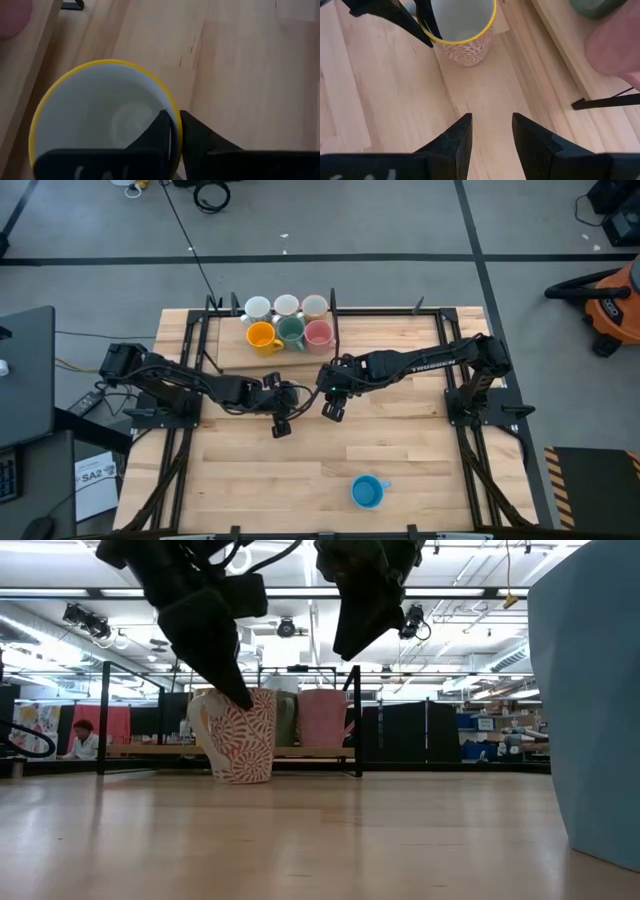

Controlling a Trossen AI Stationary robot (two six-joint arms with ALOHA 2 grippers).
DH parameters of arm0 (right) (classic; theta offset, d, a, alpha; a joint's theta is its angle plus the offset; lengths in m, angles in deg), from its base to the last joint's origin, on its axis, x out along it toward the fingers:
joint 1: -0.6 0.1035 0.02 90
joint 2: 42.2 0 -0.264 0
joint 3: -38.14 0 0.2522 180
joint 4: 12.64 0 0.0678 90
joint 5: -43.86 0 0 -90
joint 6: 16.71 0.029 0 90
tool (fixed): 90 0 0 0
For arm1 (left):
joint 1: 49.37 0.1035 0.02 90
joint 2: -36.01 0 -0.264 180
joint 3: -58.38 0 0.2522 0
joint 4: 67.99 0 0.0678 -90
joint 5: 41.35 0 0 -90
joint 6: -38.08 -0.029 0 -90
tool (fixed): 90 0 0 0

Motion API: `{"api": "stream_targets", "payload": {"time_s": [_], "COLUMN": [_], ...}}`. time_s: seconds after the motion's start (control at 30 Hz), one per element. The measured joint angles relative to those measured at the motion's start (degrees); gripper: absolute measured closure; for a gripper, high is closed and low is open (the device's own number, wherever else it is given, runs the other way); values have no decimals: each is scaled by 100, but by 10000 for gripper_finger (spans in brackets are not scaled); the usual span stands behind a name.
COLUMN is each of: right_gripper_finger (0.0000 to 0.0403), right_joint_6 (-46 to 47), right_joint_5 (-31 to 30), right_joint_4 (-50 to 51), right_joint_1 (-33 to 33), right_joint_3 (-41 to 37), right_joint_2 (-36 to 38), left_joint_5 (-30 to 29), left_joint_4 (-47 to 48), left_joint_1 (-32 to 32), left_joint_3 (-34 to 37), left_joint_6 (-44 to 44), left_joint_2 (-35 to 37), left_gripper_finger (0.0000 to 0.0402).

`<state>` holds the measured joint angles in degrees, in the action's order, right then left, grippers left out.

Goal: Place coffee mugs
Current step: Put the orange patterned mug on the shelf

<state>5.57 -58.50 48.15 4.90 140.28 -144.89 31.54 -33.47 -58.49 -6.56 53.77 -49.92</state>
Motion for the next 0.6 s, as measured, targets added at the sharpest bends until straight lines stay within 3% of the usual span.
{"api": "stream_targets", "payload": {"time_s": [0.23, 0.6], "right_gripper_finger": [258, 258], "right_joint_6": [2, 24], "right_joint_5": [2, 7], "right_joint_4": [-16, -60], "right_joint_1": [0, -2], "right_joint_3": [0, 0], "right_joint_2": [0, -4], "left_joint_5": [18, 102], "left_joint_4": [69, 882], "left_joint_1": [9, 704], "left_joint_3": [9, 9], "left_joint_6": [-513, -1937], "left_joint_2": [367, 1888], "left_gripper_finger": [373, 373]}}
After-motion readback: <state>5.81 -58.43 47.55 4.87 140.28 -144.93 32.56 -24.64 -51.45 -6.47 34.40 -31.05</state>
